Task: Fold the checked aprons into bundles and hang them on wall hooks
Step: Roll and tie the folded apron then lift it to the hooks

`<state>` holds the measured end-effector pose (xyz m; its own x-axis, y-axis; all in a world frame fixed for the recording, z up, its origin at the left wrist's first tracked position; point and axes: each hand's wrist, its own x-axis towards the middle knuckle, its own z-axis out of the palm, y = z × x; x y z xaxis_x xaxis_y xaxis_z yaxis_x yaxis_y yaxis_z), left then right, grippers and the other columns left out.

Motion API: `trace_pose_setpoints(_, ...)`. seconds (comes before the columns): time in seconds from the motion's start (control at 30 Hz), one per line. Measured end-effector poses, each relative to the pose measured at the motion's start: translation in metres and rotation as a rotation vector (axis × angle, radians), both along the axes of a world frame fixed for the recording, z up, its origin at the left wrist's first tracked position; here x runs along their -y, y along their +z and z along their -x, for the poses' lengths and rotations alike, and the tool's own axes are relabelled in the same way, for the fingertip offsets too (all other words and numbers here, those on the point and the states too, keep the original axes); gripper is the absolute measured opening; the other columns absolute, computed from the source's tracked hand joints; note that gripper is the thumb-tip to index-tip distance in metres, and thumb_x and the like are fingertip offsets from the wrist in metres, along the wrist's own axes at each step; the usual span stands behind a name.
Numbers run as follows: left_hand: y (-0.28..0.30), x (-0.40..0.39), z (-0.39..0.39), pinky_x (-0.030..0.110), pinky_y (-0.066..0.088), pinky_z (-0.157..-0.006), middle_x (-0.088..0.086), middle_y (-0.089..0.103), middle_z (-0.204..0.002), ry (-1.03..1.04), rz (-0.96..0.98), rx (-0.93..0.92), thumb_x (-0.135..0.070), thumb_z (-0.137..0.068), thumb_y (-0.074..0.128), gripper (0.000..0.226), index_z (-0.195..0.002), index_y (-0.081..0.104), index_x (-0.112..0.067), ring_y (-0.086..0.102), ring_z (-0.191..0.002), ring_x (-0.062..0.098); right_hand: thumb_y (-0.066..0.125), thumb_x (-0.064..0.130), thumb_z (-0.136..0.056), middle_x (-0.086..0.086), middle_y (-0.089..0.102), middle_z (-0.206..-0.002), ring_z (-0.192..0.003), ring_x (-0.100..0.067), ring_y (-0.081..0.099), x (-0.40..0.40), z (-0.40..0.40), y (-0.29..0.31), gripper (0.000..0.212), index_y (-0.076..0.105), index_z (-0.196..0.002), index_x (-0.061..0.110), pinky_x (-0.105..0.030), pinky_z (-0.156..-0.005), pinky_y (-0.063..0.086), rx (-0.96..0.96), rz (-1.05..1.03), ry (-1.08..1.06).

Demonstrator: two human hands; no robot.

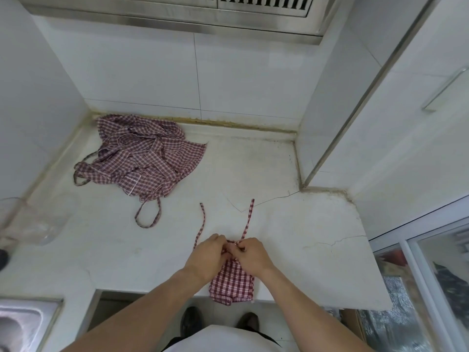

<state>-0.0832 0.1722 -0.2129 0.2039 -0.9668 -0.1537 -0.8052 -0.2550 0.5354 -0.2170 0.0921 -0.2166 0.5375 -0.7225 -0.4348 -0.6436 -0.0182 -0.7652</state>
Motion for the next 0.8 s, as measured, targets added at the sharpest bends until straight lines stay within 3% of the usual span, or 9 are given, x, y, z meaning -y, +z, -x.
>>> trace_pose_setpoints(0.13,0.003,0.000,0.000,0.032,0.051,-0.073,0.005,0.067,-0.106,-0.020,-0.013,0.092,-0.020,-0.100,0.044,0.018,-0.114,0.054,-0.013,0.064,-0.086,0.022,0.061,0.047,-0.093,-0.017,0.062,-0.062,-0.056,-0.015,0.047,0.002,-0.001,-0.006,0.060,0.061,-0.065,-0.005,-0.031,-0.060,0.038,0.062,-0.091,-0.103)
trace_pose_setpoints(0.23,0.004,-0.005,-0.002,0.028,0.049,-0.063,-0.001,0.072,-0.090,-0.050,0.049,0.244,-0.028,-0.096,0.053,0.023,-0.117,0.058,-0.017,0.066,-0.072,0.017,0.056,0.035,-0.100,-0.006,0.051,-0.057,-0.048,-0.011,0.039,0.001,-0.005,0.000,0.051,0.054,-0.058,0.006,-0.028,-0.054,0.033,0.028,-0.116,-0.078)
trace_pose_setpoints(0.33,-0.003,-0.010,-0.003,0.020,0.034,-0.037,-0.007,0.060,-0.053,-0.102,0.179,0.303,-0.024,-0.080,0.077,0.019,-0.096,0.070,-0.018,0.047,-0.037,0.007,0.051,0.031,-0.103,0.000,0.059,-0.059,-0.038,-0.001,0.041,0.003,-0.010,0.006,0.048,0.058,-0.059,0.012,-0.019,-0.048,0.035,-0.011,-0.130,-0.050)
trace_pose_setpoints(0.43,-0.013,-0.012,-0.007,0.017,0.035,-0.033,-0.010,0.057,-0.049,-0.164,0.343,0.283,-0.015,-0.078,0.077,0.010,-0.084,0.072,-0.020,0.046,-0.033,0.006,0.050,0.028,-0.103,0.003,0.058,-0.058,-0.036,0.002,0.044,0.007,-0.012,0.009,0.046,0.058,-0.060,0.013,-0.014,-0.047,0.035,-0.047,-0.130,-0.007)
trace_pose_setpoints(0.53,-0.016,-0.013,-0.013,0.015,0.042,-0.044,-0.010,0.067,-0.062,-0.214,0.314,0.167,-0.011,-0.079,0.079,0.013,-0.085,0.075,-0.021,0.054,-0.044,0.006,0.053,0.028,-0.102,0.000,0.061,-0.063,-0.049,-0.003,0.053,0.008,-0.014,0.011,0.038,0.060,-0.068,0.013,-0.019,-0.056,0.045,-0.045,-0.124,-0.008)
trace_pose_setpoints(0.6,-0.010,-0.010,-0.014,0.012,0.042,-0.057,-0.007,0.073,-0.076,-0.187,0.182,0.038,-0.016,-0.091,0.067,0.012,-0.093,0.078,-0.021,0.059,-0.056,0.008,0.055,0.031,-0.100,-0.004,0.068,-0.076,-0.068,-0.014,0.065,0.006,-0.013,0.010,0.019,0.062,-0.090,0.016,-0.030,-0.072,0.053,-0.014,-0.119,-0.072)
trace_pose_setpoints(0.67,0.003,-0.003,-0.010,0.015,0.044,-0.063,-0.005,0.072,-0.078,-0.061,-0.049,-0.268,-0.018,-0.096,0.059,0.019,-0.088,0.077,-0.018,0.062,-0.065,0.012,0.060,0.030,-0.096,-0.013,0.071,-0.091,-0.082,-0.019,0.068,0.004,-0.009,0.013,0.023,0.053,-0.115,0.020,-0.029,-0.078,0.052,0.054,-0.169,-0.134)
trace_pose_setpoints(0.73,0.016,0.005,-0.012,0.019,0.043,-0.056,-0.007,0.065,-0.065,0.123,-0.276,-0.569,-0.014,-0.095,0.059,0.024,-0.076,0.072,-0.018,0.056,-0.057,0.010,0.066,0.018,-0.090,-0.015,0.068,-0.103,-0.085,-0.017,0.065,0.002,-0.002,0.016,0.024,0.053,-0.110,0.019,-0.026,-0.078,0.048,0.125,-0.176,-0.094)
trace_pose_setpoints(0.8,0.023,0.011,-0.022,0.020,0.032,-0.046,-0.004,0.052,-0.057,0.180,-0.467,-0.691,-0.013,-0.096,0.055,0.024,-0.074,0.065,-0.017,0.042,-0.048,0.009,0.070,0.009,-0.081,-0.003,0.063,-0.109,-0.096,-0.011,0.061,0.000,0.009,0.013,0.022,0.060,-0.097,0.020,-0.023,-0.086,0.047,0.116,-0.042,0.050)
